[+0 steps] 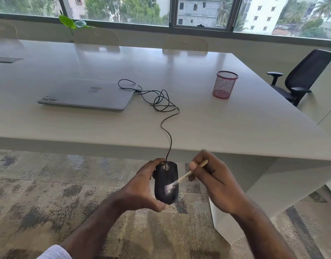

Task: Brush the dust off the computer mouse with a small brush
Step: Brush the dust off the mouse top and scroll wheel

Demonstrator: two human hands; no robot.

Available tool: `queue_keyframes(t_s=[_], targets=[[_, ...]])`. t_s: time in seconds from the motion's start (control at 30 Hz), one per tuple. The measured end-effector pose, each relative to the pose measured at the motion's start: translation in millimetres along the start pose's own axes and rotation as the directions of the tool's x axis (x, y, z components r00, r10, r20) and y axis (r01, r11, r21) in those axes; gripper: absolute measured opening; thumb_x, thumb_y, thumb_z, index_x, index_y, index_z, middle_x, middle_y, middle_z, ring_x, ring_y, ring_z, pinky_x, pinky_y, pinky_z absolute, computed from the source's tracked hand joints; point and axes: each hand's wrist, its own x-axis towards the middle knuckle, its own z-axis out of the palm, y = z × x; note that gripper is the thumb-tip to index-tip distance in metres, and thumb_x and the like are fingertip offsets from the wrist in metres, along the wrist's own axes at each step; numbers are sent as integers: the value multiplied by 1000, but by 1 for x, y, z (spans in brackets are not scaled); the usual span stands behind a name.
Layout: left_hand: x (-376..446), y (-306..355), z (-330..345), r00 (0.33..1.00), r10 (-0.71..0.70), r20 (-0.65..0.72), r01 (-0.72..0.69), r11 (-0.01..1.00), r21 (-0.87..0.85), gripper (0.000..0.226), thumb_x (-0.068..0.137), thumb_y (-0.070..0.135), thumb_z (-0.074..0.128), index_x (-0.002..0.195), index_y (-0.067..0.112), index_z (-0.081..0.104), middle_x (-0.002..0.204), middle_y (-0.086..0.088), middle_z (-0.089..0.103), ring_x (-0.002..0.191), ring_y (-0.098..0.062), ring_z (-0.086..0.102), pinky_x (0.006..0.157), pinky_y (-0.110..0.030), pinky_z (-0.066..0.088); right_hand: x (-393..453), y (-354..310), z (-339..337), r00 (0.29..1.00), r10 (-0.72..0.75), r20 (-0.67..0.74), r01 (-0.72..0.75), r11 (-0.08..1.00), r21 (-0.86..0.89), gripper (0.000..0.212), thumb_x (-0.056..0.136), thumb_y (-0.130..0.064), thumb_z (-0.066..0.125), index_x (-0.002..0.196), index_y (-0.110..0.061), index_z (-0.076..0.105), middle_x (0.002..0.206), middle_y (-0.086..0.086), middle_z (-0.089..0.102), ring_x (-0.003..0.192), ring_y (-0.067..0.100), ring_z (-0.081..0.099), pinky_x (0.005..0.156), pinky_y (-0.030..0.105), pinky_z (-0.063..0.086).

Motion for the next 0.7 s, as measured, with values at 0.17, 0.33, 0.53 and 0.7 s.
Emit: queue_keyframes(t_s=[0.17, 0.33, 0.53, 0.7], targets=[[-1, 3, 0, 1000, 3, -5, -3, 1000, -7, 102, 51, 22, 92, 135, 53, 43, 127, 23, 55, 122, -2, 54, 99, -15, 48, 1, 2, 6, 999, -34, -17, 34, 999, -2, 17, 96, -44, 56, 88, -28, 59, 83, 0, 70, 78, 31, 64, 75, 60, 53], [0, 3, -1, 1000, -8, -10, 8, 1000, 15, 105, 49, 30, 92, 135, 58, 39, 132, 22, 54, 121, 3, 52, 96, -4, 37, -6, 6, 3, 998, 29, 47, -27, 999, -46, 23, 93, -47, 57, 83, -27, 59, 75, -6, 67, 75, 12, 67, 72, 37, 53], [1, -1, -2, 1000, -28, 6, 28, 999, 20, 109, 48, 33, 91, 141, 52, 38, 136, 20, 53, 126, -2, 51, 96, -3, 37, -4, 2, -3, 998, -22, -62, 26, 998, 63, 21, 92, -41, 59, 83, -23, 60, 75, 8, 67, 75, 21, 65, 74, 43, 53], [3, -3, 0, 1000, -21, 2, 21, 999, 35, 108, 48, 33, 91, 137, 60, 37, 134, 22, 53, 125, 0, 51, 94, 0, 36, -5, 7, 2, 999, 3, -37, -3, 1000, -12, 17, 96, -39, 57, 85, -27, 59, 78, -1, 69, 76, 15, 65, 73, 38, 53]])
